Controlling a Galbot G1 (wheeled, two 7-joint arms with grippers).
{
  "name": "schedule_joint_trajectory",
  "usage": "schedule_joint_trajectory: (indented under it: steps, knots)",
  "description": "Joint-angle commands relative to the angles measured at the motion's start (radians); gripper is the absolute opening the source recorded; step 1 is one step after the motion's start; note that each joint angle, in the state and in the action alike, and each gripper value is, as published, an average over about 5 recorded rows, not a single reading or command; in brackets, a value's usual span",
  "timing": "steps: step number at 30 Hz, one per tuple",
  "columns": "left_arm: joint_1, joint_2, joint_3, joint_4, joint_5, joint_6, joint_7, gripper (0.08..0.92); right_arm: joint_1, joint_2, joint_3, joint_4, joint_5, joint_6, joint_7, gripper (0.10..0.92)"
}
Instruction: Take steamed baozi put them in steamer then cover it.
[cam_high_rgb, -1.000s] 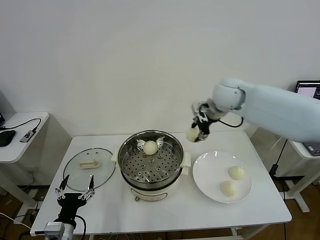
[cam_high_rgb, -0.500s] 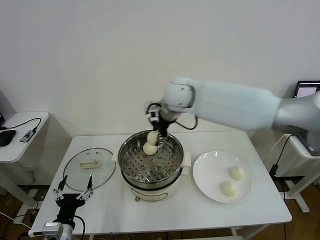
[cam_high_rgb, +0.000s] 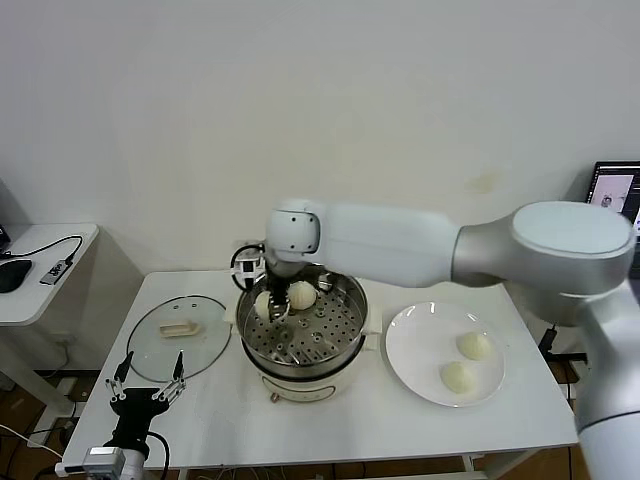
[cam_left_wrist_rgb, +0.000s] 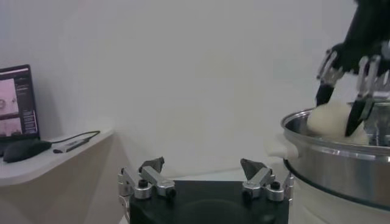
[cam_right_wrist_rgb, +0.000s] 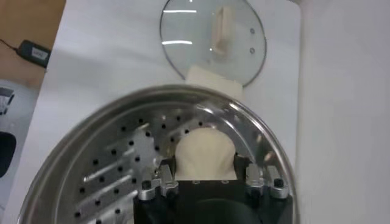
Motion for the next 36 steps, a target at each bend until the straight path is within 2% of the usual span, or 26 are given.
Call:
schedule_joint_trajectory:
  steps: [1, 6, 13, 16, 24, 36]
  knots:
    - [-0.001, 0.001, 0.001, 0.002, -0.001, -0.002, 0.0, 0.823, -0.066, 0.052, 0.001, -0.057, -0.013, -0.016, 0.027, 0.585]
    - [-0.002, 0.002, -0.001, 0.005, -0.001, -0.003, 0.0, 0.823, -0.07, 0.038, 0.008, -0.048, -0.023, -0.015, 0.022, 0.601]
    - [-0.002, 0.006, -0.008, 0.003, -0.001, -0.002, 0.0, 0.823, 0.079, -0.077, 0.023, 0.041, -0.062, 0.002, -0.114, 0.773]
    - [-0.003, 0.006, -0.009, 0.001, -0.001, -0.001, 0.0, 0.823, 0.162, -0.147, 0.024, 0.094, -0.107, 0.049, -0.201, 0.814]
    - [-0.004, 0.006, -0.009, -0.005, -0.001, 0.001, 0.001, 0.823, 0.296, -0.418, -0.024, 0.3, -0.222, 0.23, -0.401, 0.823]
    - [-0.002, 0.011, -0.01, -0.005, 0.003, 0.005, 0.003, 0.823, 0.222, -0.844, -0.04, 0.477, -0.442, 0.332, -0.428, 0.823]
